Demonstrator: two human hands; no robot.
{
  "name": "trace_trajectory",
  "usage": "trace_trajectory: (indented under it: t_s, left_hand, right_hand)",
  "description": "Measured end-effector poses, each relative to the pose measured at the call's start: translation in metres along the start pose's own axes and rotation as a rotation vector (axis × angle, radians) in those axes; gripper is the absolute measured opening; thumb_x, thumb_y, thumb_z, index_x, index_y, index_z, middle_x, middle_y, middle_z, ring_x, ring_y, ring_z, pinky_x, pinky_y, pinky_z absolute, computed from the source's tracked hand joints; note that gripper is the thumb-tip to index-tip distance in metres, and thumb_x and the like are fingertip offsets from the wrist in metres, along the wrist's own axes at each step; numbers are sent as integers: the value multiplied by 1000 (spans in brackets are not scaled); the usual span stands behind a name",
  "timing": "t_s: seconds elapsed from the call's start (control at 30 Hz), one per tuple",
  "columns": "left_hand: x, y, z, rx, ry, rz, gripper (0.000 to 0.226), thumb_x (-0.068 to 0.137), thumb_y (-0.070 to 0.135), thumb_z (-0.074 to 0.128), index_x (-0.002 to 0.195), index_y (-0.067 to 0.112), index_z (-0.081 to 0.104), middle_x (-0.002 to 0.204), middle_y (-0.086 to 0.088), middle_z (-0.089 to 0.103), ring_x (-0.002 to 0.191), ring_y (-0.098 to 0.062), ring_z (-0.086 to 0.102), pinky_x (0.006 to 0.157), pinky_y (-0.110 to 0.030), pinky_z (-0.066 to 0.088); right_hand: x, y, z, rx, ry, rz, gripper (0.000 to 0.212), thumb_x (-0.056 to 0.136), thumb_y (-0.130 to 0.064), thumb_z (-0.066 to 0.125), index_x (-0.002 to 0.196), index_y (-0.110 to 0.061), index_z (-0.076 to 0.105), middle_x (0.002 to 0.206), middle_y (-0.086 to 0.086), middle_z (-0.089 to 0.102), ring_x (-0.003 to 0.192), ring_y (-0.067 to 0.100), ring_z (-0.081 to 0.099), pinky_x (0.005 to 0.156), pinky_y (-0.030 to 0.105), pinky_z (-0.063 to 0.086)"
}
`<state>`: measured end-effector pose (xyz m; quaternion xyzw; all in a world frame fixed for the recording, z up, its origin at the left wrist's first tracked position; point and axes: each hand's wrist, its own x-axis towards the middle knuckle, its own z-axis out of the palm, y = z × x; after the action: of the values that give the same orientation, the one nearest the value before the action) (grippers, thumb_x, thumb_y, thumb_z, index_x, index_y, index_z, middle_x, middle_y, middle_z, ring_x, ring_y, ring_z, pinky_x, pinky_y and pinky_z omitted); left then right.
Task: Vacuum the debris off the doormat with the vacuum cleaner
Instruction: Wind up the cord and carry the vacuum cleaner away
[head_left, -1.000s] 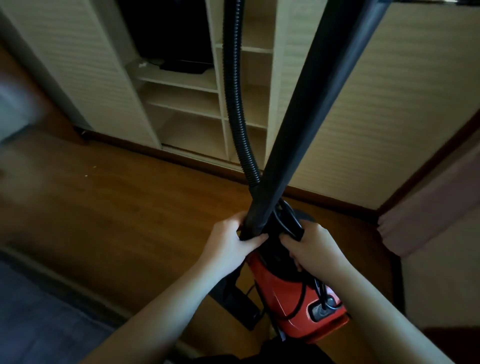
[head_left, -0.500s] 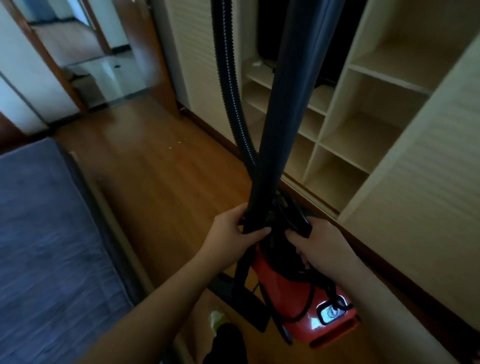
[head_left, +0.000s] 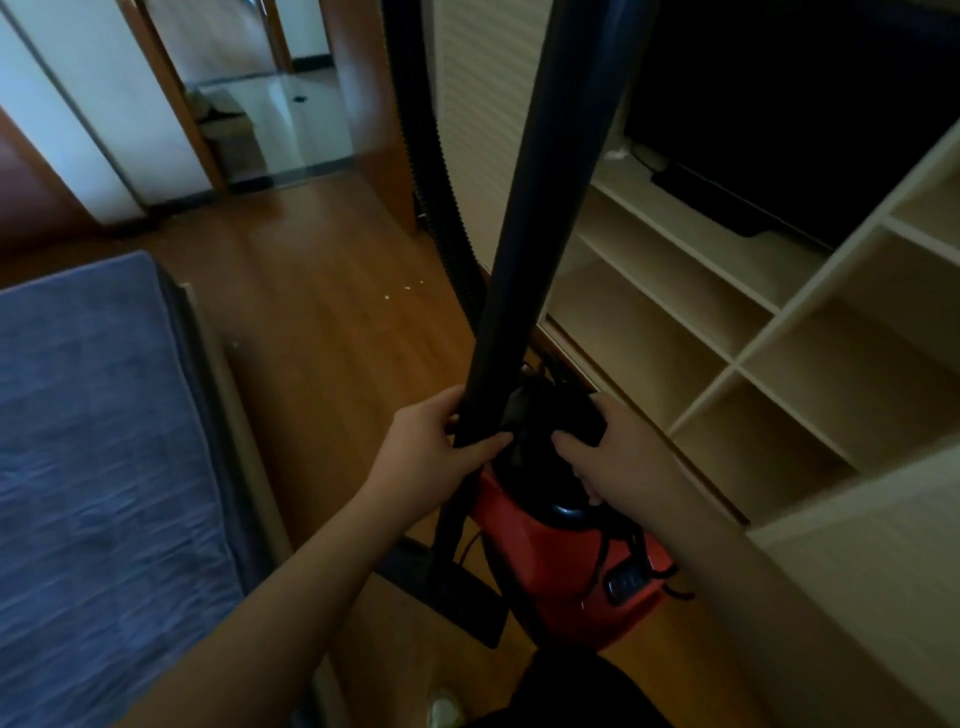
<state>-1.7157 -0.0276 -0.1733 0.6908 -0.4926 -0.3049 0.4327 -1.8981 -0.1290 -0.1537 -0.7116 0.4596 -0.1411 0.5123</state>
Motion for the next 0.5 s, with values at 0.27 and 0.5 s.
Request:
trace_trajectory:
  t_s: [0.27, 0.5]
  left_hand:
    - [133, -39, -25, 15, 56, -108, 44, 84, 31, 76, 125, 36, 61, 112, 24, 67, 102, 15, 59, 78, -7, 51]
    - [240, -50, -70, 44, 227, -145, 43, 86, 27, 75, 127, 31, 61, 112, 19, 68, 102, 11, 60, 84, -9, 51]
  right_hand:
    - [158, -26, -1, 9, -79, -16, 9, 89, -23, 67, 93, -22, 60, 64, 1, 60, 44, 8, 55, 43, 25, 44]
    - [289, -85, 4, -89, -221, -92, 8, 92, -22, 63, 97, -17, 60, 63, 1, 57, 45, 10, 53, 46, 27, 46]
